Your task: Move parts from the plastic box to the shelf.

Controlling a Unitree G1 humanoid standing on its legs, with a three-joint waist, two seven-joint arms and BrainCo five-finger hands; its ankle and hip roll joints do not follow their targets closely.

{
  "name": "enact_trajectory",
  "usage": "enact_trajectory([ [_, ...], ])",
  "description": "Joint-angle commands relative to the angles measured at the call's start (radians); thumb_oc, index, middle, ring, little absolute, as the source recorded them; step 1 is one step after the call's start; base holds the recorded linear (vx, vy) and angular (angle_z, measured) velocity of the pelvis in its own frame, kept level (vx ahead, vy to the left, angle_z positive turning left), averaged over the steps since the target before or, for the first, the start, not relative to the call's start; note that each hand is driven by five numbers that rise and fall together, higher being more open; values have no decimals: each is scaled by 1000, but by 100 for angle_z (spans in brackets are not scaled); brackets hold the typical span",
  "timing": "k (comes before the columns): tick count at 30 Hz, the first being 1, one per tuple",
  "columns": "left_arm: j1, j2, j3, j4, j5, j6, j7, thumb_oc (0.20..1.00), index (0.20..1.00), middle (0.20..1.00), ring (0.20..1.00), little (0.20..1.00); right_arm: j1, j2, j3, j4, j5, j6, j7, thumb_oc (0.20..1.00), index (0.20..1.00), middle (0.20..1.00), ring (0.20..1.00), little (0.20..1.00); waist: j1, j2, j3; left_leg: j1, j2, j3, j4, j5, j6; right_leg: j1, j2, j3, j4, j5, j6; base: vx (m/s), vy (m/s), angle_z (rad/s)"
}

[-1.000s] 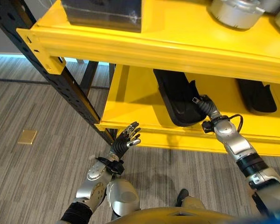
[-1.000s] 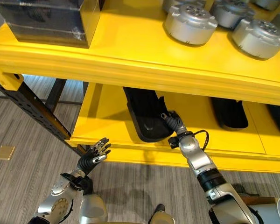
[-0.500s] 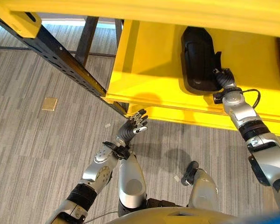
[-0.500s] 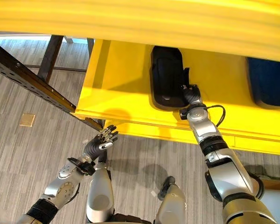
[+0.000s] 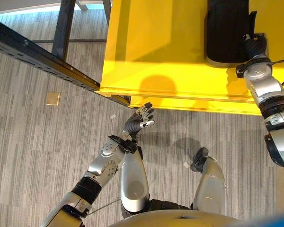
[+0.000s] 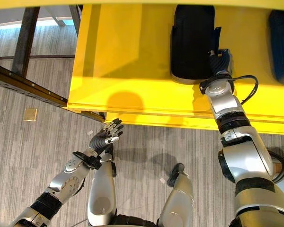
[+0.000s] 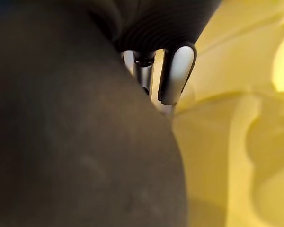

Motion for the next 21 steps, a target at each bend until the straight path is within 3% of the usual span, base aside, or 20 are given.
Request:
enact_trajectory([
  [1,12,30,-38,-117,-13,-26,13,1000,1000,1000,1000,1000,-46,-39,29,32,-27,12,-21,200,200,200,200,200,18,-17,2,7,-28,37,71,-68,24,-34,70,-26,55,18,-66,0,0,0],
  [8,19,47,-60,-130,-16,-34,13,1000,1000,1000,1000,1000,-129,-64,85,67,-125,31,-26,200,200,200,200,200,29,-13,2,-14,-31,36,76,-68,25,-65,70,-30,78,11,-68,4,-2,0],
  [21,20,55,-65,-137,-19,-50,25,1000,1000,1000,1000,1000,-158,-75,117,109,-113,57,-48,200,200,200,200,200,33,-5,2,-20,-29,41,79,-71,27,-82,59,-35,106,0,-70,14,-8,0],
])
